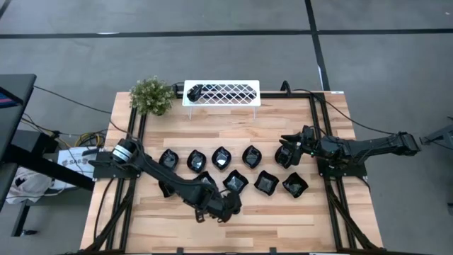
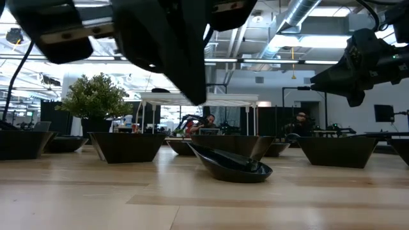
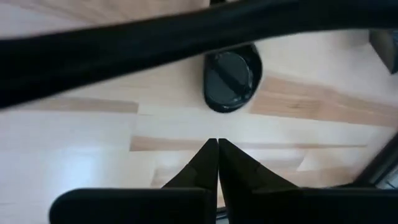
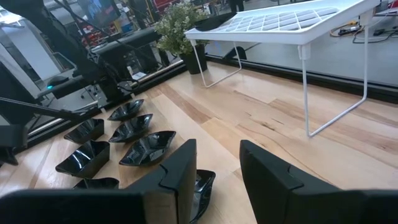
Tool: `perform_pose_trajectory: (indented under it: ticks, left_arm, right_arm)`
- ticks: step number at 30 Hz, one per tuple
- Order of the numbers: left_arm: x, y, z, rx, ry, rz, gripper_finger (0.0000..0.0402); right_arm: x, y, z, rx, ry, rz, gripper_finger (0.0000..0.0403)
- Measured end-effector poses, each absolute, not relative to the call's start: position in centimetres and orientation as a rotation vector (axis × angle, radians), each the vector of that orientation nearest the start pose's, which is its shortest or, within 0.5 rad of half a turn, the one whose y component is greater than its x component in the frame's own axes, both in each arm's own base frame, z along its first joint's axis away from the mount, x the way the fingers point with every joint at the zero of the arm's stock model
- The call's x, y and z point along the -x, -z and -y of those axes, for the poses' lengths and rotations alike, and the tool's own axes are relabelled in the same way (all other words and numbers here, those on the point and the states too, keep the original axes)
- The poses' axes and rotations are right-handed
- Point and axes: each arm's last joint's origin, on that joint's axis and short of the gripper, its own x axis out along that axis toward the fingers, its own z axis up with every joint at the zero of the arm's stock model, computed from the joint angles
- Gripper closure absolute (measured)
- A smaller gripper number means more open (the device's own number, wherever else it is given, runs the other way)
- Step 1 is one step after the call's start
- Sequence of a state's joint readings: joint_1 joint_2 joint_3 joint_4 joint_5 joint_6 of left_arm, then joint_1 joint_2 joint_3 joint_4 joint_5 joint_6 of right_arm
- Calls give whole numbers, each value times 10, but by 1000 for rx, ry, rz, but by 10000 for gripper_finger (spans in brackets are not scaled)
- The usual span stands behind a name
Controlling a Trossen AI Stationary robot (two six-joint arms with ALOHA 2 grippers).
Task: Pick & Place Mini shaped plates
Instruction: Stack the black drop shaped plate on top of the black drop shaped plate on the shelf
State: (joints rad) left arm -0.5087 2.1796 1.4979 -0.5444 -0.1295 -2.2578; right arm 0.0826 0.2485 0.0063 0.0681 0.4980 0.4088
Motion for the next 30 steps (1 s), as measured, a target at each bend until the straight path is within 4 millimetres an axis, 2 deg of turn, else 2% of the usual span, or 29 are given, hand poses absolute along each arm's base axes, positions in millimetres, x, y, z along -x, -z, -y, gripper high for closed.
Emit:
perform_pose_trajectory:
  ticks: [6,14,30]
  left_arm:
    - [-381,-118,200,1566,-1050,-876,389]
    - [-372,-107,199,1534,-1079,-880,389]
    - [-376,-108,195,1466,-1045,-757,389]
  right_arm:
    - [-109,-152,5,-352,442,-81,284]
    - [-109,-152,5,-352,442,-81,284]
    - [-109,-152,5,-352,441,-81,284]
